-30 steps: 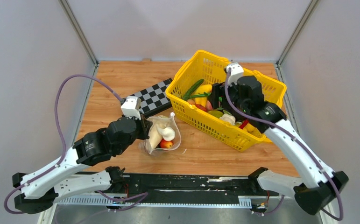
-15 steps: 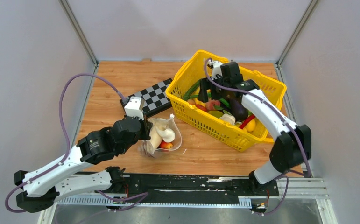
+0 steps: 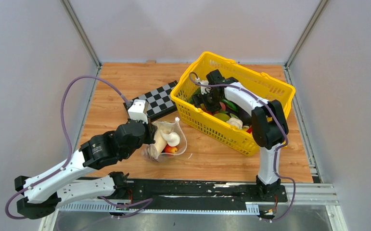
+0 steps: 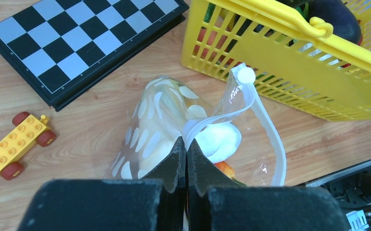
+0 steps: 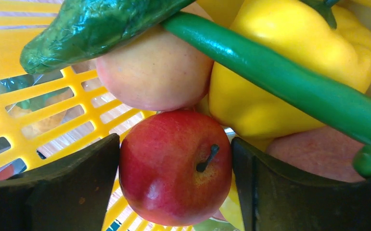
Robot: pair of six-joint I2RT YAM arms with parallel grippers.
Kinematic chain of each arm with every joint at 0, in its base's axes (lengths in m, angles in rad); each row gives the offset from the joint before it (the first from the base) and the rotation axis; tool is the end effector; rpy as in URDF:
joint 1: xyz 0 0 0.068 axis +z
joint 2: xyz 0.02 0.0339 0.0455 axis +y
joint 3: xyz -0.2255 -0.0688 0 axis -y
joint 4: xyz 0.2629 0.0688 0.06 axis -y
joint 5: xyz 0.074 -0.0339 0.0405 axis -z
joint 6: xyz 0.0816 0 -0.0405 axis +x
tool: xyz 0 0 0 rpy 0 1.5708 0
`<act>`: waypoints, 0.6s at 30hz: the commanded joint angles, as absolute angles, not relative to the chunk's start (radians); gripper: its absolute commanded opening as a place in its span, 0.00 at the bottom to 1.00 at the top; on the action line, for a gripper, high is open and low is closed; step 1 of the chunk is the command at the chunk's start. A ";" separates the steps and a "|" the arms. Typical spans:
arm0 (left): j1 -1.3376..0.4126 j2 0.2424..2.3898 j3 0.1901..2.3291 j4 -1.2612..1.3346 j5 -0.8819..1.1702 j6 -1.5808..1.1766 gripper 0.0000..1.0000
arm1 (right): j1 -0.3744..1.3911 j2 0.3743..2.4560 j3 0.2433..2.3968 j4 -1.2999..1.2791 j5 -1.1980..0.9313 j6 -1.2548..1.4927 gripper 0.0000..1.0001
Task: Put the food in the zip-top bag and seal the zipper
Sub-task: Pick up the fake fruit from the bin.
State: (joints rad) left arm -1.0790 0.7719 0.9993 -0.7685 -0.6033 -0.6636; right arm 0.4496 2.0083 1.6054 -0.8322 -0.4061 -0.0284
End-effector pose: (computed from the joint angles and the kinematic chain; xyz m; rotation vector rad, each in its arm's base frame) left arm 0.1457 -0.1739 0.3158 0.0682 2.0391 -0.4673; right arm 0.3732 0.2159 0.1292 -0.7644 2.7208 0.6687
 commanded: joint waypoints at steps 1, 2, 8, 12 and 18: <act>-1.076 0.769 1.002 -0.687 -0.605 -0.651 0.00 | 0.446 2.006 1.605 -0.785 -0.433 -0.041 0.69; -1.075 0.772 1.004 -0.687 -0.599 -0.651 0.00 | 0.446 1.997 1.599 -0.780 -0.446 -0.036 0.60; -1.074 0.776 1.005 -0.686 -0.583 -0.652 0.00 | 0.437 1.892 1.550 -0.780 -0.445 -0.030 0.30; -1.075 0.780 1.004 -0.675 -0.577 -0.652 0.00 | 0.419 1.791 1.495 -0.764 -0.445 -0.024 0.24; -1.075 0.797 1.007 -0.662 -0.556 -0.650 0.00 | 0.380 1.657 1.390 -0.696 -0.452 0.014 0.23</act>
